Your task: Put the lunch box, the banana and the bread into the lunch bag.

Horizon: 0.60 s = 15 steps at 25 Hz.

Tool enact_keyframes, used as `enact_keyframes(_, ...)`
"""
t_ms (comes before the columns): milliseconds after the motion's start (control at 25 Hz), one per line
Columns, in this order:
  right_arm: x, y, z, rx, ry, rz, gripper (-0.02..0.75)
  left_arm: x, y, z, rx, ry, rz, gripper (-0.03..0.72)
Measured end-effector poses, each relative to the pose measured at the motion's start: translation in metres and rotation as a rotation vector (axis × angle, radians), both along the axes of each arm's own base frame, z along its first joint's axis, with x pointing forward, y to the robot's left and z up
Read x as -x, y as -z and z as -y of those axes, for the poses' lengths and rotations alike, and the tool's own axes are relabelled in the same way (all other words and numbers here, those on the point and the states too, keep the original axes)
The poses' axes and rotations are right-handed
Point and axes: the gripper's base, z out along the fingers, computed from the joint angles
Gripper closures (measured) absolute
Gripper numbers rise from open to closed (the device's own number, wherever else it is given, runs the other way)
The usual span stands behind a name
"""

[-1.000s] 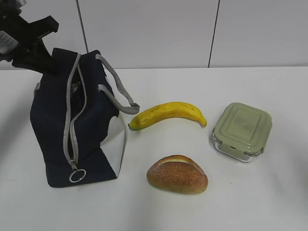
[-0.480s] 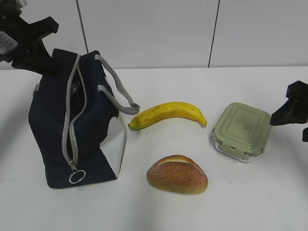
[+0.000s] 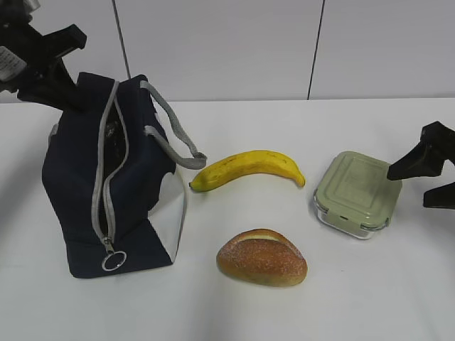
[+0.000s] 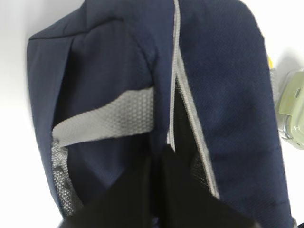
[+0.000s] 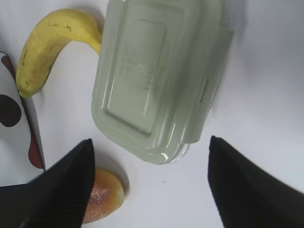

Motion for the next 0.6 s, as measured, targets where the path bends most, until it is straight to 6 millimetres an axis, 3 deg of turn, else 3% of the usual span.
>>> enact_keyframes(280, -0.01, 0.027, 0.024, -0.113, -0.03, 0.043, 0.14, 0.0, 0.0, 0.0, 0.0, 0.003, 0.0, 0.685)
enact_keyframes(600, -0.027, 0.067, 0.026, -0.202, -0.056, 0.074, 0.14, 0.0, 0.0, 0.001, 0.007, 0.003, -0.001, 0.685)
